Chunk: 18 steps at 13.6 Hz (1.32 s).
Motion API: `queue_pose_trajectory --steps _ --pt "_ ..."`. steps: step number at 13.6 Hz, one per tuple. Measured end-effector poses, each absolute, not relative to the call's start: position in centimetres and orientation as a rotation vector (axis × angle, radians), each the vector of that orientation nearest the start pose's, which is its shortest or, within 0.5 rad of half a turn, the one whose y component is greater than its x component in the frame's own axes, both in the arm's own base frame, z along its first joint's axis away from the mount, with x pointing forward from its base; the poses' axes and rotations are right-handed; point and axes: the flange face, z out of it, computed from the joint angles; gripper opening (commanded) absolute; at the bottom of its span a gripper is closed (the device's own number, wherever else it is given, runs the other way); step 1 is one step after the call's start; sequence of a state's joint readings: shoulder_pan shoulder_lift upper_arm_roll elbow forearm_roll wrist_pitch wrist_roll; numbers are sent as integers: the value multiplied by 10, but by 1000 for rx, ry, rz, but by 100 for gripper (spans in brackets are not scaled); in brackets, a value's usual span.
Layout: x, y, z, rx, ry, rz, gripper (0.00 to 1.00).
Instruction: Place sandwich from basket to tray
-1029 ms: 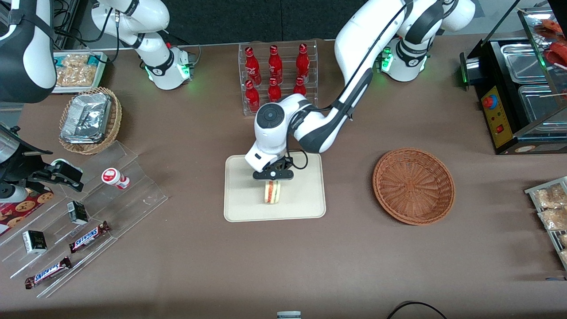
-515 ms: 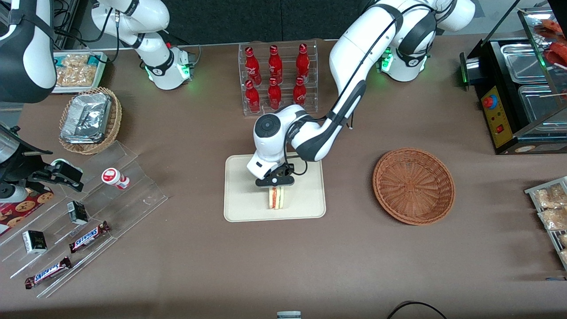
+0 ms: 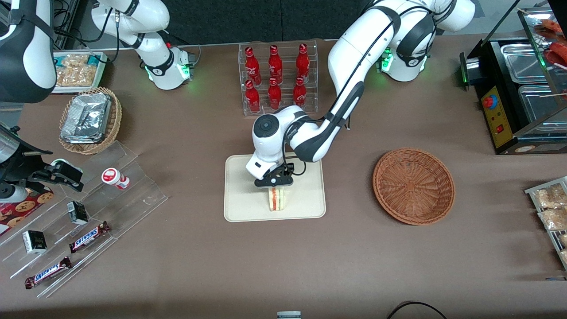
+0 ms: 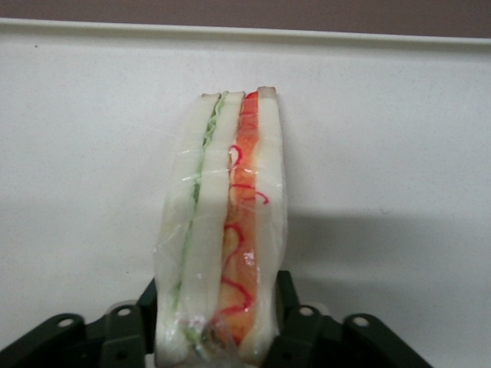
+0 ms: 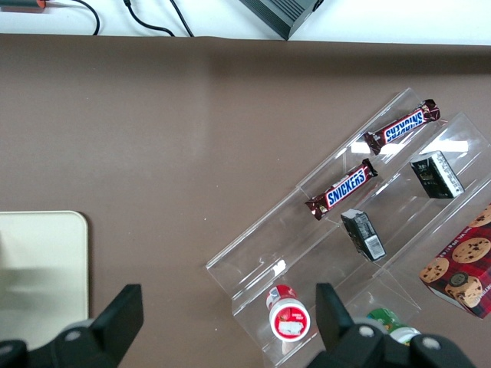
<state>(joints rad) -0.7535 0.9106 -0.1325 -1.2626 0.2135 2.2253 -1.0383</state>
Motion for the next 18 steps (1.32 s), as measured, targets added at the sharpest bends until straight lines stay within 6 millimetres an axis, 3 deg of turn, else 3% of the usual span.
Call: queue_pose_trajectory --steps 4,9,13,16,18 --pt "522 -560 232 -3166 -174 -186 99" --pt "570 -508 308 -3234 -260 -87 99" --pt "593 -436 354 -3214 -176 -14 98" --pt "599 -354 370 -3217 -112 59 98" --pt "590 -307 380 -3202 -91 81 99"
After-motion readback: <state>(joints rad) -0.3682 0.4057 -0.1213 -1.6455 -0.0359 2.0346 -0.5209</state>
